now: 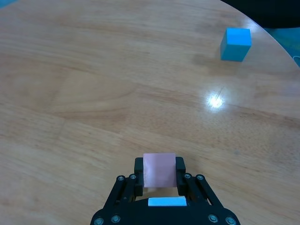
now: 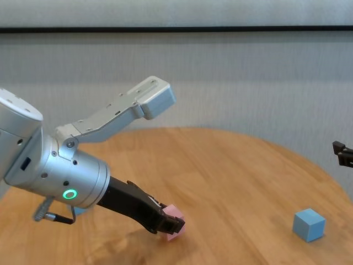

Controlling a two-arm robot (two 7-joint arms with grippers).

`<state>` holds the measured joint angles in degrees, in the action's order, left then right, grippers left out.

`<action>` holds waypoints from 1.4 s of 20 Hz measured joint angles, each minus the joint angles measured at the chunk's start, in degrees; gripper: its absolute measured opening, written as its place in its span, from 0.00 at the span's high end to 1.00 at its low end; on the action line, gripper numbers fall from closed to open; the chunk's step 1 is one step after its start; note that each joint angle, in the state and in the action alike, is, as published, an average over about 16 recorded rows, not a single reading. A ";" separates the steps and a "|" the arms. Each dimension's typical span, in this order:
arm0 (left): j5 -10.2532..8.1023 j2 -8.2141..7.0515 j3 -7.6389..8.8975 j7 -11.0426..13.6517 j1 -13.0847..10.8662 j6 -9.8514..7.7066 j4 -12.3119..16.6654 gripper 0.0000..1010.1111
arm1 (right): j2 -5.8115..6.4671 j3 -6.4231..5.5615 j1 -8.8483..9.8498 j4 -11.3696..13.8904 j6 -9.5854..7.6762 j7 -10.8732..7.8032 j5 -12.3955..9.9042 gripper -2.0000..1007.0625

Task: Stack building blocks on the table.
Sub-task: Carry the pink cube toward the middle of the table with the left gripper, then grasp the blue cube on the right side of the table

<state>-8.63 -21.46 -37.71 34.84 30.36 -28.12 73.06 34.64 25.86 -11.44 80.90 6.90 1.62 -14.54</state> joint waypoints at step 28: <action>-9.78 -1.18 12.55 -7.01 -7.11 6.92 8.52 0.02 | 0.00 0.00 0.00 0.00 0.00 0.00 0.00 0.00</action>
<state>-18.41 -22.64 -25.16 27.83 23.24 -21.21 81.58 34.64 25.86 -11.44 80.90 6.90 1.62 -14.54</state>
